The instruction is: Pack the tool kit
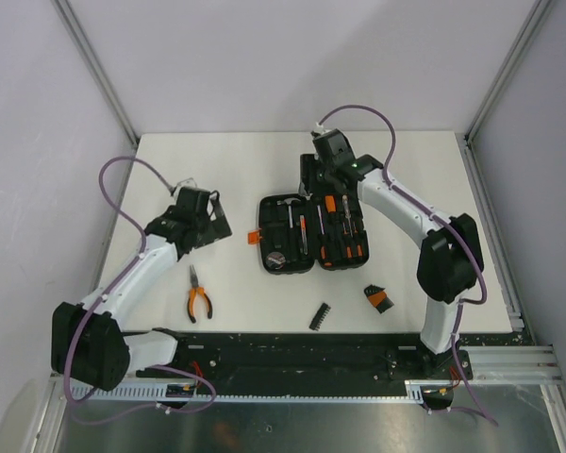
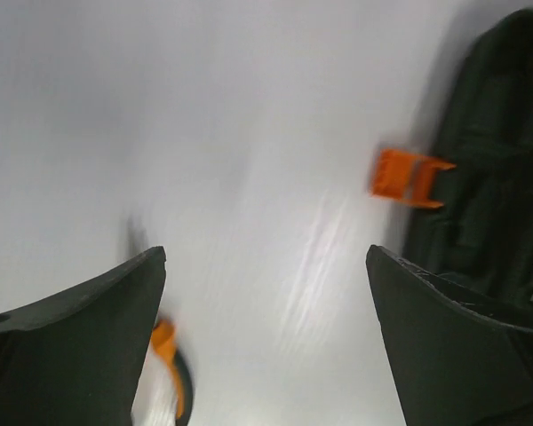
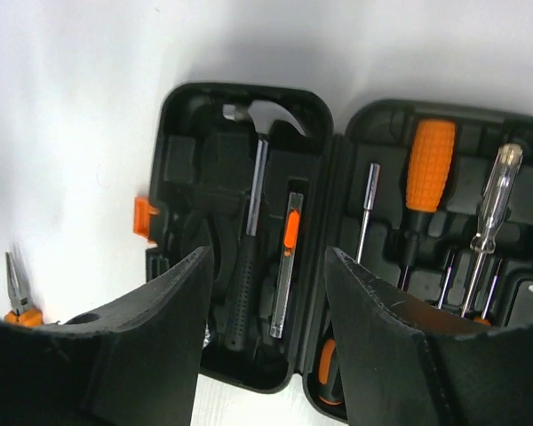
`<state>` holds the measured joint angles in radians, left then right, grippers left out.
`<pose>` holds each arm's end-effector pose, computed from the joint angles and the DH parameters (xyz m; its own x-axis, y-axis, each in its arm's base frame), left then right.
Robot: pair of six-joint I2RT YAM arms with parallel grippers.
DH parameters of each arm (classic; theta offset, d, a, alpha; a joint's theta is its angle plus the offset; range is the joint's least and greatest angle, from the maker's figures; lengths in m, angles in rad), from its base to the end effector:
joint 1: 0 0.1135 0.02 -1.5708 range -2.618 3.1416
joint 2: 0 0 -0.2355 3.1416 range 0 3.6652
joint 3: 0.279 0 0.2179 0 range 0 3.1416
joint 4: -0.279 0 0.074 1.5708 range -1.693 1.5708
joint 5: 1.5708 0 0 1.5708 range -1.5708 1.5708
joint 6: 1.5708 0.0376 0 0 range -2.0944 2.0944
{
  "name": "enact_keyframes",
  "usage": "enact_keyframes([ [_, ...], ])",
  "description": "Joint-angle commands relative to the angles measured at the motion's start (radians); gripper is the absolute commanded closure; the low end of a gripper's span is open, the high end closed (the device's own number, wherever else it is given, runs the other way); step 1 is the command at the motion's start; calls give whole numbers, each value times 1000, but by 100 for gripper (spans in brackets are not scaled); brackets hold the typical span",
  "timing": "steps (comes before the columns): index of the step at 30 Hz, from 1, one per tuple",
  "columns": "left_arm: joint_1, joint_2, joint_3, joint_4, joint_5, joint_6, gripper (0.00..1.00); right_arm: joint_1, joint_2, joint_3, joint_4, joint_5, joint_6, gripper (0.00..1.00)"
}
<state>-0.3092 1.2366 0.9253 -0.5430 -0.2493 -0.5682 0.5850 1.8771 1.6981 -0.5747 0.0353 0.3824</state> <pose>0.2248 -0.0621 0.2457 -0.6811 -0.3299 -0.6537 -0.2681 0.9431 -0.1966 0.3252 0.2138 0.2834 -0.7272 -0.0344 -0.6855 -0.2792 0.9272 0.2497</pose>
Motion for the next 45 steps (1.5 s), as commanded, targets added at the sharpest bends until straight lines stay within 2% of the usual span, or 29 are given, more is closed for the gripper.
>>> enact_keyframes([
  [1, 35, -68, -65, -169, -110, -105, 1, -28, -17, -62, 17, -49, 25, 42],
  [5, 95, -36, -118, -216, -90, -164, 3, -40, -11, -76, 8, -71, 28, 42],
  [10, 123, 49, -145, -229, -65, -194, 15, -51, -4, -83, 4, -84, 30, 44],
  [12, 125, 92, -147, -227, -49, -191, 30, -59, -6, -89, 4, -86, 30, 44],
  [15, 130, 170, -128, -227, -46, -181, 41, -74, -9, -102, 4, -90, 32, 45],
  [22, 135, 300, -75, -209, -74, -159, 48, -103, -17, -123, 13, -110, 38, 47],
  [24, 136, 319, -58, -195, -53, -147, 59, -109, -15, -124, 14, -114, 38, 47],
  [28, 134, 325, -14, -168, -21, -120, 90, -120, -10, -126, 15, -117, 39, 48],
  [30, 132, 339, 19, -164, -10, -102, 98, -125, -8, -126, 17, -120, 37, 48],
  [38, 108, 444, 189, -136, -8, -52, 99, -134, 10, -120, 19, -123, 40, 48],
  [40, 107, 476, 226, -127, -14, -35, 93, -136, 13, -120, 19, -126, 42, 48],
  [45, 108, 554, 260, -91, -12, 7, 67, -137, 14, -122, 18, -130, 44, 49],
])
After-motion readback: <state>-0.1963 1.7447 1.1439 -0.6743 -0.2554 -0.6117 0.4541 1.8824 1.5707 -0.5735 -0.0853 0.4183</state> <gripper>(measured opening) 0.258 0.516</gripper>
